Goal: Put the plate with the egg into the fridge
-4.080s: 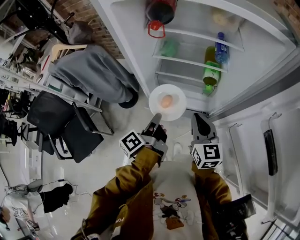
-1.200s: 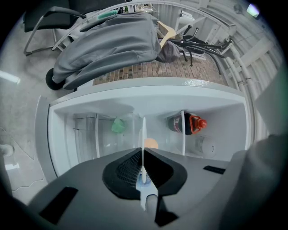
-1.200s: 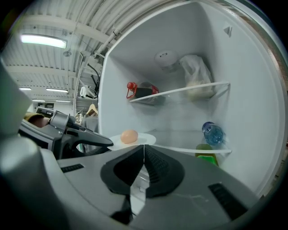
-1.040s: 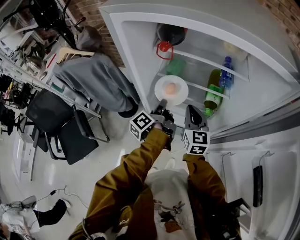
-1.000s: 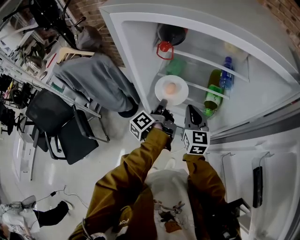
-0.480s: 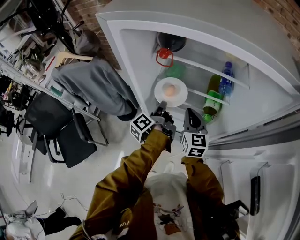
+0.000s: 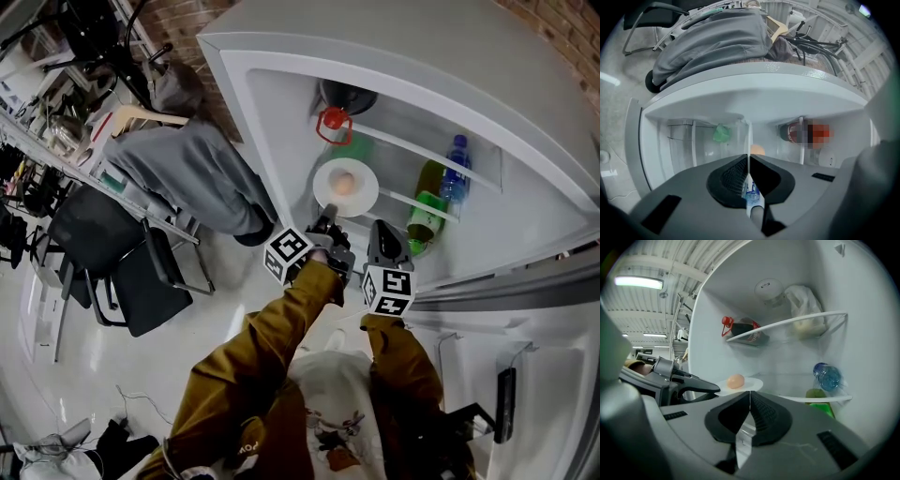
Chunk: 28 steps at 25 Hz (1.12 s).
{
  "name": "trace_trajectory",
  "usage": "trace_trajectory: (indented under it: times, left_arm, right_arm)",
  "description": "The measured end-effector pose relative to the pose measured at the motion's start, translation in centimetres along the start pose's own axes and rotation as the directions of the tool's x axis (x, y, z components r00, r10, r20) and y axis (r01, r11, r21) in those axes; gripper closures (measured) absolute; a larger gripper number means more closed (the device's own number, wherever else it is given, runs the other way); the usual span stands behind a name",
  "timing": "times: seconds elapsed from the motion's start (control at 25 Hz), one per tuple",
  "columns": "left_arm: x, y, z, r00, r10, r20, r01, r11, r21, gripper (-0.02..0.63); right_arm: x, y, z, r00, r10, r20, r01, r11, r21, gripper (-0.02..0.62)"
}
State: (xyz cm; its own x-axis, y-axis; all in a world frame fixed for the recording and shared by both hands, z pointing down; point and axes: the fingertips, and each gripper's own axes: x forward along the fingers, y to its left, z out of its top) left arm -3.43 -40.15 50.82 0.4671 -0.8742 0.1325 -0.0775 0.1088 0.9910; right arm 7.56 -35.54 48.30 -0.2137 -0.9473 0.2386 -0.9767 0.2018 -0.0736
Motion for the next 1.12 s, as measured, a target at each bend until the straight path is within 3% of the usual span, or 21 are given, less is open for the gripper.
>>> trace_trajectory:
  times: [1.12]
  left_arm:
    - [3.7,0.6,1.3,1.0,0.007,0.004,-0.007,0.998,0.057,0.585]
  right_arm:
    - [3.0,-0.9,-0.4,1.0,-0.022,-0.015,0.022,1.0,0.016,0.588]
